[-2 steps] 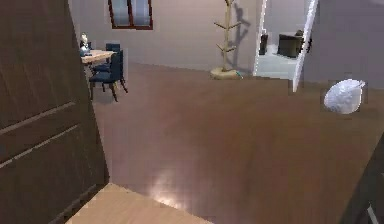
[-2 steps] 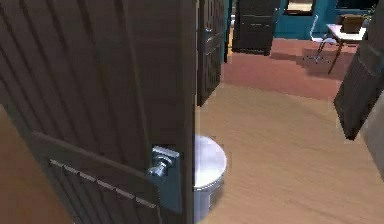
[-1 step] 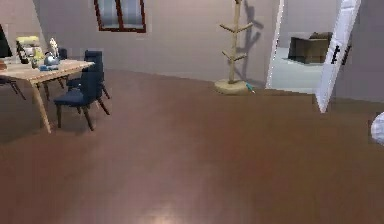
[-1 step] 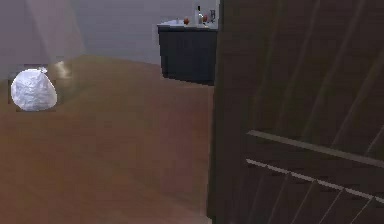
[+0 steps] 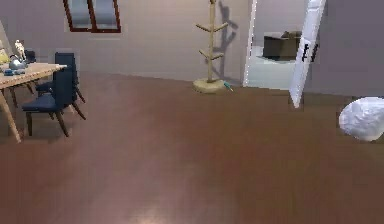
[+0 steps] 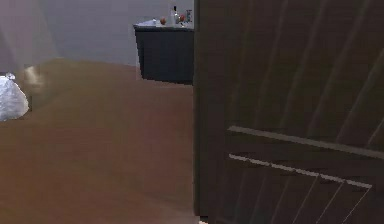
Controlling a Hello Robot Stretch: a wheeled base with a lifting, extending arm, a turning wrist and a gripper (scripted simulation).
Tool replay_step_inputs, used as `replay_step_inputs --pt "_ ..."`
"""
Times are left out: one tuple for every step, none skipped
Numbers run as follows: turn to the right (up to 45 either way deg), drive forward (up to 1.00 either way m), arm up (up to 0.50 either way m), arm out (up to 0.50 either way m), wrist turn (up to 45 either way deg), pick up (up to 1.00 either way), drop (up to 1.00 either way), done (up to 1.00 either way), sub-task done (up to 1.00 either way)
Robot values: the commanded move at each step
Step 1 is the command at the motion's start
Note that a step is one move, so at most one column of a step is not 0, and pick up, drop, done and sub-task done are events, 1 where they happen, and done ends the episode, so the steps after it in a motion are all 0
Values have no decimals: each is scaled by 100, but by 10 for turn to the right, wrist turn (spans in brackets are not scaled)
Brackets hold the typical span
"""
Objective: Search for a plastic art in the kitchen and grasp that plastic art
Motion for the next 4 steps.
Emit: replay_step_inputs --pt "0 40 0 0 0 0 0 0 0" --pt "-210 0 0 0 0 0 0 0 0" --pt "0 100 0 0 0 0 0 0 0" --pt "0 100 0 0 0 0 0 0 0"
